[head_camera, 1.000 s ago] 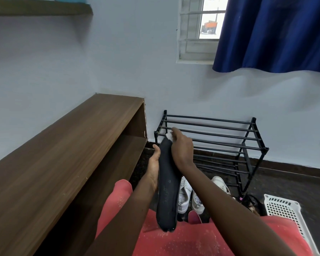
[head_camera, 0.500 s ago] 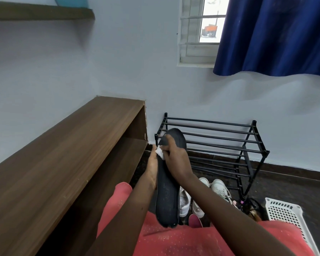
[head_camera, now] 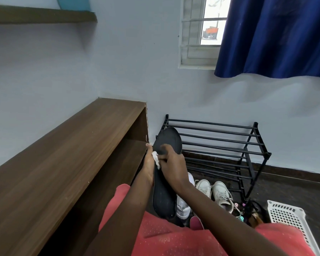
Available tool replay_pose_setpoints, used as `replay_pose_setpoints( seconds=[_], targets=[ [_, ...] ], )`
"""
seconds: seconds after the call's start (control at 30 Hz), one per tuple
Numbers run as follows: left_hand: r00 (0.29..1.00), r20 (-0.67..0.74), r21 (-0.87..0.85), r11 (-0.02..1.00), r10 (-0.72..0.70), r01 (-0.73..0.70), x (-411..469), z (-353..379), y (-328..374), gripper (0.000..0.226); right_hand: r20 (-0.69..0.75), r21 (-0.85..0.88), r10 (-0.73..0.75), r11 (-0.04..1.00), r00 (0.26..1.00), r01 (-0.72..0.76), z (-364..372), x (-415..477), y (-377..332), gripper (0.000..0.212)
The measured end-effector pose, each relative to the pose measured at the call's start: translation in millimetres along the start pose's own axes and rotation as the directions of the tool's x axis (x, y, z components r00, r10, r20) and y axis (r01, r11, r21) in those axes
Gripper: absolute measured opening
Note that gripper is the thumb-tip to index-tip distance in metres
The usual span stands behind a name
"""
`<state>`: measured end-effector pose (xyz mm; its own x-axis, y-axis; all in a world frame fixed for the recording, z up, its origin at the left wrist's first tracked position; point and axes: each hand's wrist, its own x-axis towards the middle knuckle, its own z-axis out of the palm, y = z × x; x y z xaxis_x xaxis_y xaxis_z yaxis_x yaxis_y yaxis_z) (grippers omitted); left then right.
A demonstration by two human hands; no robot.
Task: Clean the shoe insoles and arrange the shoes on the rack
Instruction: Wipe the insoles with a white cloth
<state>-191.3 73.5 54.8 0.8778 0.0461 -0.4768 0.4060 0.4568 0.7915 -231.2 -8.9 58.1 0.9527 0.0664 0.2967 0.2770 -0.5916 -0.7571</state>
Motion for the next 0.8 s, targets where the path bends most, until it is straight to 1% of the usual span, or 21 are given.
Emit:
replay_pose_setpoints(
  seconds=[0.03,0.07,0.13,0.17,0.27,0.33,0.4,0.43,0.5,0.57,0.6,0.63,0.7,0.77,0.8],
  targets=[
    [1.000,-0.015,-0.004,1.000,-0.005,0.005,6,-4,2,0.082,0.012,0.019,0.024,1.000,1.000,-0.024,-1,-3,-1,0.039],
    [1.000,-0.027,-0.017,1.000,-0.003,0.002,8,-5,5,0.083,0.026,0.037,0.039,0.999,0.999,-0.040,-2,-5,-2,0.039],
    [0.998,-0.058,-0.010,1.000,0.018,-0.019,13,-7,11,0.077,0.045,0.045,0.039,0.998,0.998,-0.041,-3,-7,-4,0.036],
    [0.998,-0.049,-0.005,0.999,0.039,-0.039,11,-4,15,0.073,0.042,0.039,0.032,0.999,0.999,-0.033,-4,-7,-4,0.033],
    [0.996,0.069,0.039,0.997,0.063,-0.066,4,-3,19,0.067,0.001,0.065,0.014,0.998,1.000,-0.014,-5,-1,-5,0.030],
    [0.989,0.136,0.032,0.997,0.062,-0.067,2,-4,17,0.062,-0.049,0.078,-0.012,0.997,0.999,0.016,-7,6,-7,0.027],
    [0.976,0.187,-0.012,0.994,0.108,-0.108,-1,-4,9,0.062,-0.106,0.070,-0.058,0.995,0.993,0.066,-10,17,-9,0.024],
    [0.964,0.231,-0.063,0.990,0.135,-0.123,-4,-4,5,0.064,-0.132,0.054,-0.084,0.994,0.988,0.092,-12,23,-10,0.024],
    [0.934,0.325,-0.167,0.981,0.149,-0.098,-7,-6,-5,0.067,-0.159,0.016,-0.122,0.992,0.980,0.126,-15,35,-10,0.025],
    [0.909,0.397,-0.210,0.977,0.124,-0.042,-13,-4,-9,0.066,-0.143,-0.049,-0.112,0.993,0.983,0.106,-17,42,-9,0.029],
    [0.899,0.415,-0.230,0.972,0.140,-0.045,-15,-3,-9,0.064,-0.131,-0.086,-0.103,0.992,0.986,0.092,-16,43,-8,0.030],
    [0.889,0.429,-0.259,0.965,0.163,-0.052,-17,-3,-9,0.062,-0.118,-0.114,-0.107,0.989,0.987,0.094,-16,43,-7,0.030],
    [0.884,0.424,-0.310,0.949,0.195,-0.061,-15,-4,-8,0.060,-0.093,-0.145,-0.162,0.978,0.982,0.148,-14,37,-8,0.028],
    [0.902,0.384,-0.327,0.943,0.195,-0.065,-8,-6,-7,0.070,-0.052,-0.162,-0.227,0.963,0.972,0.216,-12,28,-8,0.027],
    [0.918,0.355,-0.301,0.951,0.179,-0.070,-5,-7,-6,0.070,-0.033,-0.171,-0.235,0.959,0.971,0.226,-11,25,-8,0.027]
  ],
)
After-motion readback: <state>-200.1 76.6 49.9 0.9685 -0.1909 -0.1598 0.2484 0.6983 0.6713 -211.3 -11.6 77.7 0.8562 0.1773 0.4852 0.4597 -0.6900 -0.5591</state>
